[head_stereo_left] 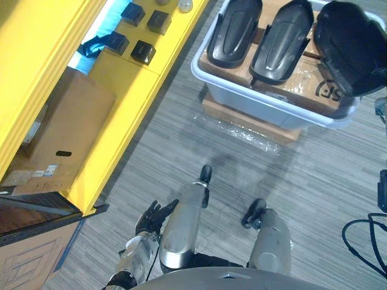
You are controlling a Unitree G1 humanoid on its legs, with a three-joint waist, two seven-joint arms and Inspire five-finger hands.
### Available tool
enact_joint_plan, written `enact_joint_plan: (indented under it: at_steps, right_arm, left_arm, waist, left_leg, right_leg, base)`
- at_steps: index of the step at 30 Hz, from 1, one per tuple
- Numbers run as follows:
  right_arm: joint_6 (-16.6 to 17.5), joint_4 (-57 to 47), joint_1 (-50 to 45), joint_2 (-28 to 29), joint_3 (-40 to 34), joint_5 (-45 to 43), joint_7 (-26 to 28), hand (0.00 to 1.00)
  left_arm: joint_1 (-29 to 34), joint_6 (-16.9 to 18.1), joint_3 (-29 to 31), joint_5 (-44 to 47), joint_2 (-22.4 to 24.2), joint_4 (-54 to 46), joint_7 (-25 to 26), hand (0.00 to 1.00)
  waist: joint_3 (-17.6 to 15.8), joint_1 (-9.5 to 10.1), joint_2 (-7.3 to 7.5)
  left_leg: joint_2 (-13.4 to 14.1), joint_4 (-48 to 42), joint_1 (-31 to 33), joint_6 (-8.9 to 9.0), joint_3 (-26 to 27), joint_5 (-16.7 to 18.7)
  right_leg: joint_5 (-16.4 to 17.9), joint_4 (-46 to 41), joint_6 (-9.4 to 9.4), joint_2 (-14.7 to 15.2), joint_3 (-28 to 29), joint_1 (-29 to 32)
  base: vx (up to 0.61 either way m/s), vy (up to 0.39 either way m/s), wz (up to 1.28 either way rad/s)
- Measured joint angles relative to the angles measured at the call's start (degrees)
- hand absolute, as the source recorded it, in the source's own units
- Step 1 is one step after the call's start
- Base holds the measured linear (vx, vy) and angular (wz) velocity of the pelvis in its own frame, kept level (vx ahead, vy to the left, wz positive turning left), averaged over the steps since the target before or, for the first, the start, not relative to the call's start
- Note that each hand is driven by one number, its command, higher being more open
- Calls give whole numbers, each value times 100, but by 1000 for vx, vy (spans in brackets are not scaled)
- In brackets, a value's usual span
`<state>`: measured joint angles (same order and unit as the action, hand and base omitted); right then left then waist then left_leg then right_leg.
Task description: Walk over and take three plastic housings, then place them on the shelf
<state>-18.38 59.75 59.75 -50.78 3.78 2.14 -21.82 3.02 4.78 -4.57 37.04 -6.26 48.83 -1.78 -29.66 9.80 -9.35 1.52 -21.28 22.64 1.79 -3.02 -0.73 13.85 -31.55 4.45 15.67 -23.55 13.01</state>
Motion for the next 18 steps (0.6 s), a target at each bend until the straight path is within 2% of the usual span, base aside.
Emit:
enact_joint_plan:
  at_steps: [4,10,13,18]
  right_arm:
    - [437,-451,-332,117,-183,245,-396,0]
    - [975,-1208,-892,212,-681,675,-840,0]
    - [1170,-1588,-1273,629,-900,890,-1055,0]
    - [1174,-2059,-1865,1168,-1004,1103,-1139,0]
  left_arm:
    - [255,170,50,85,-38,-437,232,100]
    - [539,506,274,-113,-106,-2352,844,100]
    - [631,530,329,-141,-279,-3317,922,100]
    - [509,390,258,126,-309,-3872,858,100]
  waist:
    - [-25,-74,203]
    - [-6,-154,437]
    - [117,-240,597]
    - [377,-272,749]
  left_leg:
    - [35,438,-505,15,39,-97]
    - [102,1287,-1170,37,128,-405]
    - [113,1577,-1394,48,160,-485]
    - [112,1975,-1717,38,234,-559]
  right_leg:
    - [-145,477,6,-117,-33,-476]
    - [-485,1293,24,-335,-105,-1078]
    - [-558,1542,45,-392,-122,-1258]
    - [-729,2022,98,-478,-129,-1579]
  base:
    - [73,0,-6]
    - [63,-3,-5]
    - [54,-22,-3]
    - [87,-16,-5]
